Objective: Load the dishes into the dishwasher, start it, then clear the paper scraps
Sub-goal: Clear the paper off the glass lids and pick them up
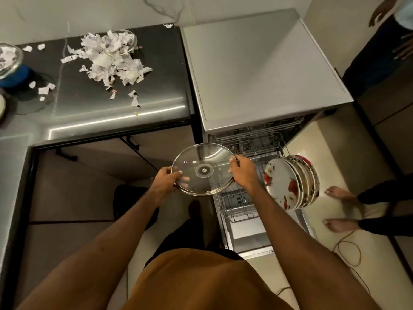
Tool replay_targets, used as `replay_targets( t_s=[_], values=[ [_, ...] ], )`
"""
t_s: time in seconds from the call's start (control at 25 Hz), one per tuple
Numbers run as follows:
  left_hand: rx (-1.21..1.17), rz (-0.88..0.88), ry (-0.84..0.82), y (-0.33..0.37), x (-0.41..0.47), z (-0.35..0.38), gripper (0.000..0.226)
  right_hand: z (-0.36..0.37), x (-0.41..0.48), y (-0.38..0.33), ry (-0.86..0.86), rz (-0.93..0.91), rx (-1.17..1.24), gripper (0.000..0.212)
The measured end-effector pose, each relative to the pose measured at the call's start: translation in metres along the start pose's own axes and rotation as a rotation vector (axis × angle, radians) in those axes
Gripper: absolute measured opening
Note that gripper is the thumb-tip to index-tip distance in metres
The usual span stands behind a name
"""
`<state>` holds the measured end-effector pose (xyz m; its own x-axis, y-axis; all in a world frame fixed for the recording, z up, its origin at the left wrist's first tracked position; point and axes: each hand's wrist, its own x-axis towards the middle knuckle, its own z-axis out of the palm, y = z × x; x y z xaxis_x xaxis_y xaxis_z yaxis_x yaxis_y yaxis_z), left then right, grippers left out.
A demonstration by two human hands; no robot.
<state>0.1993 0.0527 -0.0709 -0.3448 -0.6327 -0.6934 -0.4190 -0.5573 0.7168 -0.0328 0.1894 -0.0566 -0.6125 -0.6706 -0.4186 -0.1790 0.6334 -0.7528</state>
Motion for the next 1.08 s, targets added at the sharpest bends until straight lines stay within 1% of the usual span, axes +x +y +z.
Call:
replay_targets(
  t_s=[0.08, 0.16, 0.2, 0.24, 0.28, 0.36, 0.4, 0.44, 0.48, 0.52, 0.56, 0.64, 0.68, 0.72, 0.8, 0.92, 1.0, 1.08],
  values=[
    [0.075, -0.017, 0.005, -0.002, 0.009, 0.014, 0.04, -0.005, 0.003, 0.015, 0.015, 0.095, 0.01, 0.025],
    [0.162, -0.043, 0.046, -0.002, 0.026, 0.03, 0.044, -0.01, 0.013, 0.028, 0.049, 0.186, 0.036, 0.03],
    [0.228, -0.049, 0.053, 0.0, 0.034, 0.038, 0.047, -0.012, 0.021, 0.033, 0.076, 0.227, 0.041, 0.031],
    [0.352, -0.031, 0.049, -0.001, 0.045, 0.045, 0.049, -0.015, 0.028, 0.036, 0.105, 0.256, 0.035, 0.031],
    [0.53, 0.028, 0.02, 0.002, 0.053, 0.053, 0.049, -0.018, 0.035, 0.04, 0.127, 0.285, 0.022, 0.031],
    [0.881, 0.245, -0.098, 0.004, 0.069, 0.073, 0.046, -0.024, 0.05, 0.052, 0.16, 0.345, -0.027, 0.032],
    [0.985, 0.362, -0.217, 0.008, 0.068, 0.084, 0.047, -0.026, 0.051, 0.054, 0.173, 0.36, -0.033, 0.033],
    [1.054, 0.437, -0.361, 0.009, 0.071, 0.099, 0.051, -0.026, 0.059, 0.061, 0.175, 0.39, -0.032, 0.033],
    [1.15, 0.468, -0.48, 0.007, 0.085, 0.114, 0.056, -0.023, 0.07, 0.065, 0.19, 0.412, -0.029, 0.034],
    [1.268, 0.497, -0.561, 0.003, 0.088, 0.127, 0.059, -0.021, 0.077, 0.07, 0.182, 0.432, -0.006, 0.034],
    [1.411, 0.517, -0.567, -0.001, 0.098, 0.138, 0.058, -0.019, 0.084, 0.072, 0.171, 0.464, 0.008, 0.034],
    [1.629, 0.639, -0.469, -0.009, 0.127, 0.16, 0.046, -0.008, 0.115, 0.098, 0.203, 0.499, 0.037, 0.033],
    [1.666, 0.683, -0.446, -0.01, 0.139, 0.169, 0.043, -0.003, 0.13, 0.112, 0.216, 0.515, 0.07, 0.034],
    [1.696, 0.706, -0.443, -0.012, 0.154, 0.177, 0.045, 0.0, 0.141, 0.121, 0.226, 0.519, 0.1, 0.036],
    [1.707, 0.683, -0.448, -0.013, 0.182, 0.188, 0.054, 0.005, 0.16, 0.134, 0.263, 0.524, 0.199, 0.04],
    [1.719, 0.671, -0.387, -0.015, 0.228, 0.203, 0.057, 0.016, 0.195, 0.161, 0.236, 0.562, 0.503, 0.037],
    [1.735, 0.663, -0.362, -0.016, 0.257, 0.21, 0.058, 0.024, 0.214, 0.177, 0.228, 0.56, 0.699, 0.029],
    [1.769, 0.637, -0.37, -0.019, 0.29, 0.216, 0.058, 0.034, 0.23, 0.195, 0.188, 0.524, 0.753, 0.022]
  ],
)
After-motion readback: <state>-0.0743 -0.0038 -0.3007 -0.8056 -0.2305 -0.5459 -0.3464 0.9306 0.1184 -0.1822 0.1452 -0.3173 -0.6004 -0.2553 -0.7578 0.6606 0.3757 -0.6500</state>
